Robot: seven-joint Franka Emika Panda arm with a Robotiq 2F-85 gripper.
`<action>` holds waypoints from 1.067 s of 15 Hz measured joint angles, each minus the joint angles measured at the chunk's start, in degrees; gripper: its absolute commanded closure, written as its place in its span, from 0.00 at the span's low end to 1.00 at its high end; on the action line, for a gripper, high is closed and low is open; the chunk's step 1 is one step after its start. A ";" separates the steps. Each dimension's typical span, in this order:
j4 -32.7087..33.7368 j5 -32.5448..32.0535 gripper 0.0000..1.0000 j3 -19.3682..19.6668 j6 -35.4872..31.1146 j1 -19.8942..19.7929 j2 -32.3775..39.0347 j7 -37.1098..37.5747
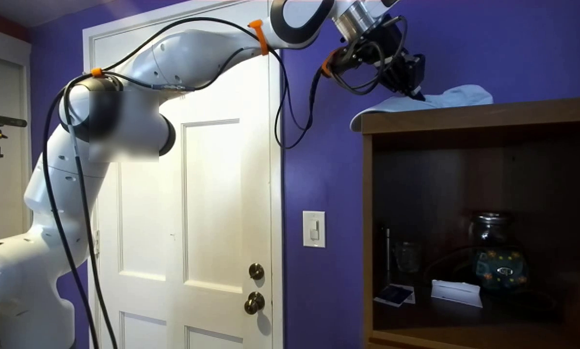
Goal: Remove the white cap from the cabinet top and hang it on the door coat hanging hook
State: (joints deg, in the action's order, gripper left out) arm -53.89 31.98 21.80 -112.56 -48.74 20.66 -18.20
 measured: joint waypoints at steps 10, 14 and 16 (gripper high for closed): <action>5.14 3.29 0.99 -1.17 15.19 -1.43 -1.86 -2.48; 5.03 4.49 0.99 -1.95 21.46 -1.40 -4.69 -5.58; 4.61 4.61 0.99 -2.52 24.30 -1.30 -6.15 -7.57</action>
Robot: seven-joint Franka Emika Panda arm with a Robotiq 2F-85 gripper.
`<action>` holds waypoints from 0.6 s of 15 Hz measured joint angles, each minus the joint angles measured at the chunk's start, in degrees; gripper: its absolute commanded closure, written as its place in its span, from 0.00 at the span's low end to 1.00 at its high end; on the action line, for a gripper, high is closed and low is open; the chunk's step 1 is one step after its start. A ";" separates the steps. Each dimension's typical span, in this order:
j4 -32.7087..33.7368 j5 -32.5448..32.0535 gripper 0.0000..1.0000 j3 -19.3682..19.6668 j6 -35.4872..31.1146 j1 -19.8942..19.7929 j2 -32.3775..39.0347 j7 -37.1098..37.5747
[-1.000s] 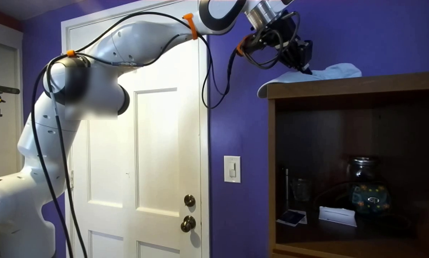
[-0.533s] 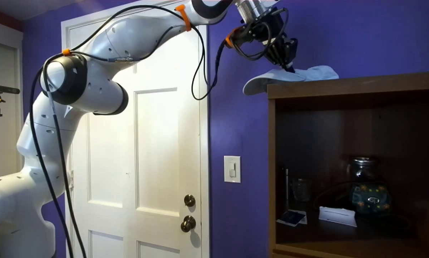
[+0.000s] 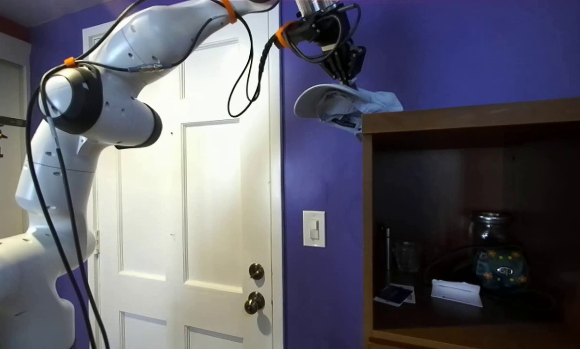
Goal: Remove the white cap from the cabinet top and hang it on the door coat hanging hook
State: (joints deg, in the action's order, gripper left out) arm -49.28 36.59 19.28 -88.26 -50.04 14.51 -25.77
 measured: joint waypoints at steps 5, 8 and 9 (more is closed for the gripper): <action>-1.57 0.04 0.99 -1.62 6.82 0.39 -3.33 -4.70; -4.40 0.04 0.99 -2.70 10.62 1.12 -5.86 -7.53; -5.71 0.04 0.99 -3.08 11.97 1.50 -6.77 -8.42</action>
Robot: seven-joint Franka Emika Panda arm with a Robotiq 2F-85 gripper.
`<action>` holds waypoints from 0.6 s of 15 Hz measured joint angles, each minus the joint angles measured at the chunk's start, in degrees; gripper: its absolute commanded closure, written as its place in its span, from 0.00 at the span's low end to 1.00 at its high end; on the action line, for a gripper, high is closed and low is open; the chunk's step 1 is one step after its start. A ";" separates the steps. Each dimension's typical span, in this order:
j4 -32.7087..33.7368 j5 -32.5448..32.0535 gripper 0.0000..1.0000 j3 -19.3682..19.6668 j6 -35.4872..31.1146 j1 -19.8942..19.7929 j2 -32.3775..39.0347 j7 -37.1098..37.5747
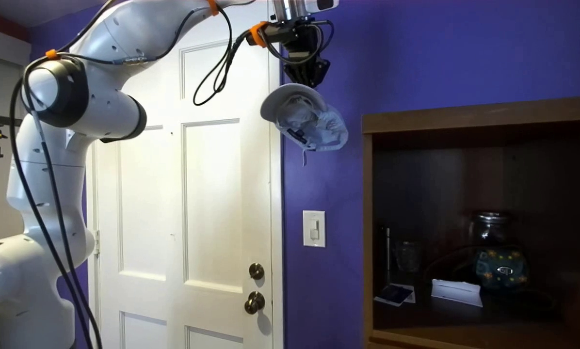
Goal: Remove the white cap from the cabinet top and hang it on the door coat hanging hook
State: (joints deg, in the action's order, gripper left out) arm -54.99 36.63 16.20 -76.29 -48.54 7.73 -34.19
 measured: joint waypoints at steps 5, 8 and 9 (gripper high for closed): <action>-9.44 0.39 0.99 -2.29 6.56 2.20 -5.19 -3.85; -16.24 0.50 0.99 -3.24 9.51 3.23 -8.29 -5.58; -18.60 0.50 0.99 -3.55 10.00 3.45 -9.30 -6.07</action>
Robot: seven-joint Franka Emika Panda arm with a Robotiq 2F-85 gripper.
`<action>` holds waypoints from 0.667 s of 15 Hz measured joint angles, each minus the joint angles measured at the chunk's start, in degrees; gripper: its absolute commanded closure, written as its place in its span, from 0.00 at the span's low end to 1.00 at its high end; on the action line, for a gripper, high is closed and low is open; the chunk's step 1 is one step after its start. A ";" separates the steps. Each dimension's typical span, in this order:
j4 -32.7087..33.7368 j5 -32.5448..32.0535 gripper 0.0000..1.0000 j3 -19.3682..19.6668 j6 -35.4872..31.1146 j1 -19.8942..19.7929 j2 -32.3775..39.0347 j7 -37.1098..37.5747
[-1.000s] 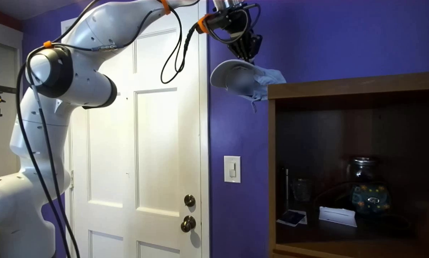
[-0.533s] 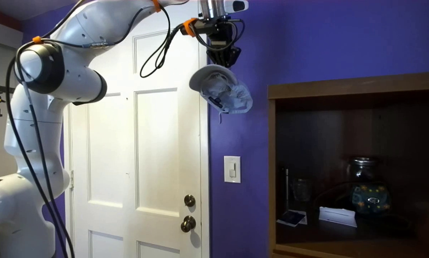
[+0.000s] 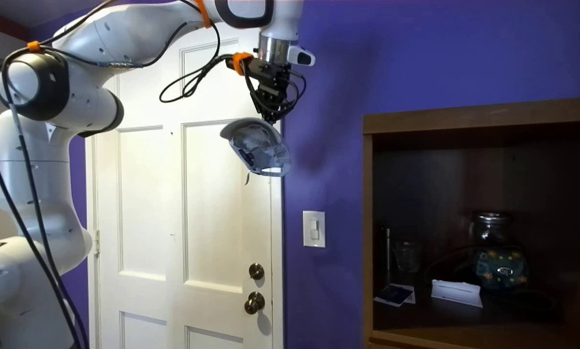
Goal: Remove the white cap from the cabinet top and hang it on the door coat hanging hook
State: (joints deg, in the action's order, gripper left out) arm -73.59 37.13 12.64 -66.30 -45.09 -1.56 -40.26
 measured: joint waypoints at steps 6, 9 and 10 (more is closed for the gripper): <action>-13.93 -0.32 0.99 1.46 1.51 5.09 -5.44 -2.24; -18.11 -0.39 0.97 3.93 1.38 9.41 -6.52 -2.12; -18.96 -0.39 0.97 4.78 1.35 10.62 -6.57 -2.03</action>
State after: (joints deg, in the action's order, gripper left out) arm -92.55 36.74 17.42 -64.94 -34.47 -8.13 -42.29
